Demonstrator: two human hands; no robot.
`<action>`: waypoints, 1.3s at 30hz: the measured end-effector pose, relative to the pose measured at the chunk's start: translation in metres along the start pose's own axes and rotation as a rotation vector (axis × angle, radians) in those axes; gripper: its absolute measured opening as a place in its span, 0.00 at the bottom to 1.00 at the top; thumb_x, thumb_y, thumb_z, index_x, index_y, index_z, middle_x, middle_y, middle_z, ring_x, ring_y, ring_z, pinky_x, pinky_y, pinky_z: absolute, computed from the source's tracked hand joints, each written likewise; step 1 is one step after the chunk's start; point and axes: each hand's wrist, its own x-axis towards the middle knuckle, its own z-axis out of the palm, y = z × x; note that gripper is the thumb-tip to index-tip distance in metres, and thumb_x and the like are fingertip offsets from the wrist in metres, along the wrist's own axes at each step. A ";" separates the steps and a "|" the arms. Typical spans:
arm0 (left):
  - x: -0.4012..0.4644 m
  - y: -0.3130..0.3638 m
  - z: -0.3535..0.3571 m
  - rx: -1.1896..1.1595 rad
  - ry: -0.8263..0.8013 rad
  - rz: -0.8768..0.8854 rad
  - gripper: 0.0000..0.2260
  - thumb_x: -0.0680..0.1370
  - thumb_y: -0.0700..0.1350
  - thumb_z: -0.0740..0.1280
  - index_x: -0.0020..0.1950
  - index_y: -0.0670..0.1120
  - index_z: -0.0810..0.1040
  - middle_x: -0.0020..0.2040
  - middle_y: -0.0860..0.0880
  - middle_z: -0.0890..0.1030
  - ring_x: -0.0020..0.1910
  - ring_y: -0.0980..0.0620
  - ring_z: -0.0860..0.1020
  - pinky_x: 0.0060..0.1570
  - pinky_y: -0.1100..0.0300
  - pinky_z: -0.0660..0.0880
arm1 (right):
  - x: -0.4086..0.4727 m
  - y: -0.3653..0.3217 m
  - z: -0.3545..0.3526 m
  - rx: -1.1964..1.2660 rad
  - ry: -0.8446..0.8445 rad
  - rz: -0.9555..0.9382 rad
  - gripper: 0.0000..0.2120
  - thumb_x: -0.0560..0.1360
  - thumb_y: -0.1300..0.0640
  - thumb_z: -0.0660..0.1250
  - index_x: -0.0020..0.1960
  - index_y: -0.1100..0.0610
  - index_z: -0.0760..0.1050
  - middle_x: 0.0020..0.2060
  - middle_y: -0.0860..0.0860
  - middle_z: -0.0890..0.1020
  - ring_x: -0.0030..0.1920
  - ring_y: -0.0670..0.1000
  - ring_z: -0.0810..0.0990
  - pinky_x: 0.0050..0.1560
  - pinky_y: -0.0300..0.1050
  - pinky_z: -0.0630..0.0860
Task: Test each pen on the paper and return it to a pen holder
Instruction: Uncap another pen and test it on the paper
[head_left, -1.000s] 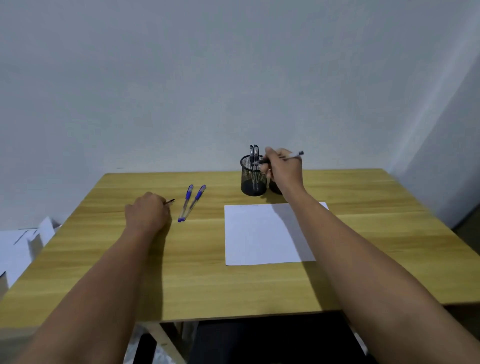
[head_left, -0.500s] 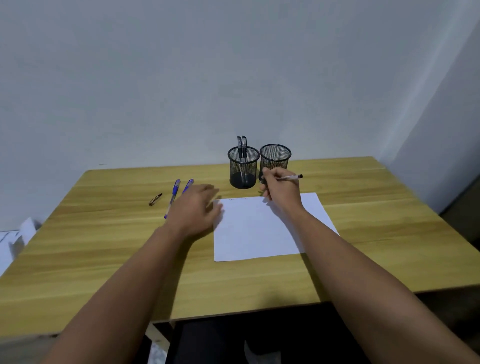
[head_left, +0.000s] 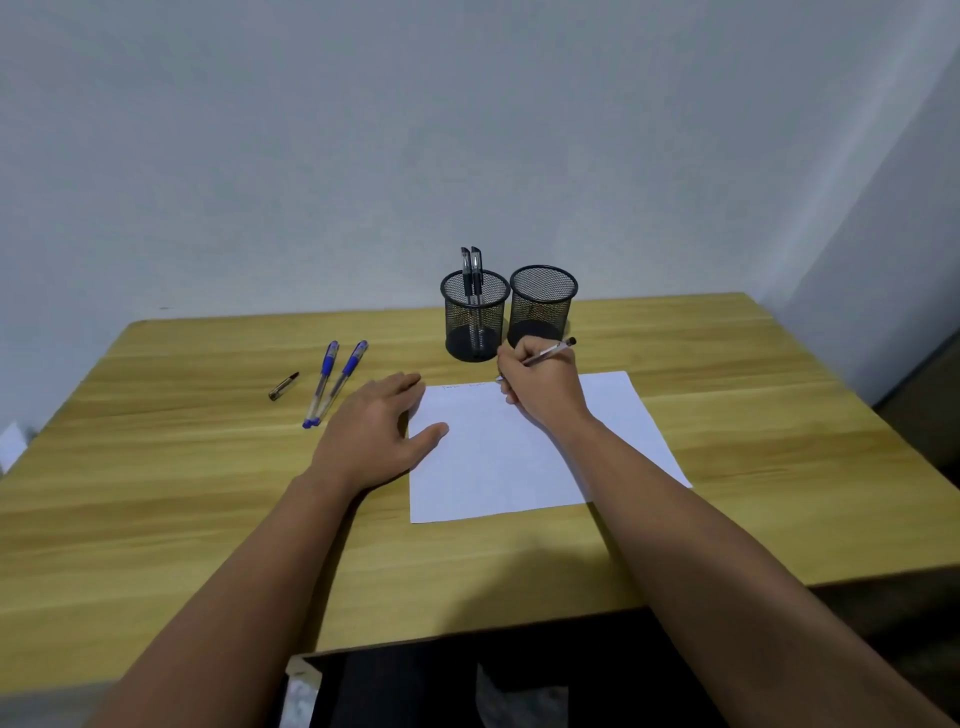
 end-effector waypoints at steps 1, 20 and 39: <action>0.000 0.000 0.000 0.013 0.005 0.001 0.28 0.77 0.63 0.68 0.67 0.44 0.80 0.74 0.50 0.75 0.73 0.49 0.71 0.67 0.54 0.69 | 0.000 0.001 0.000 -0.006 0.006 -0.001 0.23 0.82 0.62 0.71 0.31 0.57 0.66 0.27 0.58 0.72 0.31 0.58 0.75 0.29 0.44 0.71; -0.001 0.003 -0.003 0.028 -0.023 -0.034 0.32 0.75 0.67 0.63 0.70 0.46 0.79 0.73 0.50 0.76 0.71 0.48 0.72 0.67 0.51 0.71 | 0.001 0.006 0.000 -0.153 -0.009 -0.061 0.18 0.80 0.57 0.74 0.37 0.67 0.76 0.32 0.66 0.81 0.28 0.54 0.78 0.30 0.45 0.74; 0.000 -0.001 0.000 0.006 -0.003 -0.029 0.32 0.74 0.68 0.64 0.68 0.47 0.80 0.72 0.50 0.76 0.71 0.49 0.73 0.67 0.49 0.73 | 0.005 0.009 -0.001 -0.164 0.026 -0.097 0.20 0.80 0.60 0.71 0.37 0.70 0.66 0.33 0.73 0.74 0.27 0.56 0.74 0.28 0.45 0.72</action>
